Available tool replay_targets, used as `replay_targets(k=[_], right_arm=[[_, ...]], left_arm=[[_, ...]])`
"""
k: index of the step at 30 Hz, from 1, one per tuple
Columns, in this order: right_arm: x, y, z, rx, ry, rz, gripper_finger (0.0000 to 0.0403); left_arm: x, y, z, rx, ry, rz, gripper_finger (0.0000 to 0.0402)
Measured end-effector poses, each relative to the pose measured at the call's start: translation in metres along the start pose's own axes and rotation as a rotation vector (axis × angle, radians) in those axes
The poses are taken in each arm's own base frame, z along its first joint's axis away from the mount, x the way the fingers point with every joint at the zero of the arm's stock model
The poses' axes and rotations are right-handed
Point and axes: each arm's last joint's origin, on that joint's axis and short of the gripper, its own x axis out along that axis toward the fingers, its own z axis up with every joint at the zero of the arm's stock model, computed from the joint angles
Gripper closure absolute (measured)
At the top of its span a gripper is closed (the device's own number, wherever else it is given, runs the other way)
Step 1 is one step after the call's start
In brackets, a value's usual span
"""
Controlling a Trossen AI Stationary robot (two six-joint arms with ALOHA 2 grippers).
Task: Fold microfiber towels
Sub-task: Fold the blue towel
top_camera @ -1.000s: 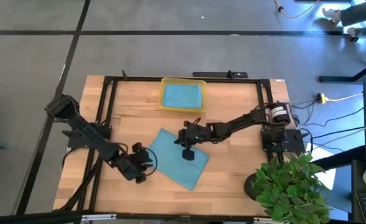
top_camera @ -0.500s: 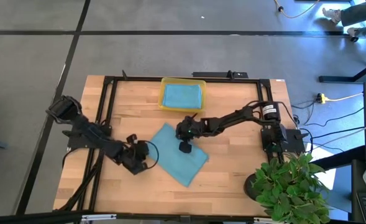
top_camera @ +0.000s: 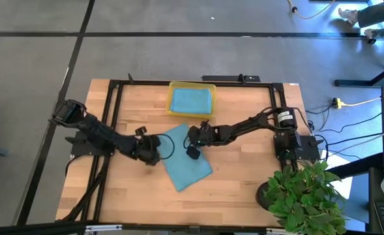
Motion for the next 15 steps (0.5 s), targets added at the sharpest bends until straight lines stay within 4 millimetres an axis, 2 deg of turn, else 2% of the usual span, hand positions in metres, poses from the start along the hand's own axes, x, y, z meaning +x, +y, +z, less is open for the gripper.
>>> replay_targets(k=[4,7,13,15], right_arm=[[-0.008,0.007,0.0,-0.003,-0.009,0.007,0.0394],[-0.025,0.013,0.002,-0.02,0.0,0.036,0.0392],[-0.07,0.025,0.02,-0.077,-0.089,0.106,0.0361],[-0.08,0.027,0.018,-0.129,-0.076,0.106,0.0346]], left_arm=[[0.007,0.008,0.005,0.079,0.018,0.029,0.0311],[0.006,0.01,0.008,0.095,0.033,-0.005,0.0311],[-0.017,-0.003,0.013,0.156,-0.007,-0.066,0.0311],[-0.028,-0.006,0.014,0.183,-0.026,-0.064,0.0311]])
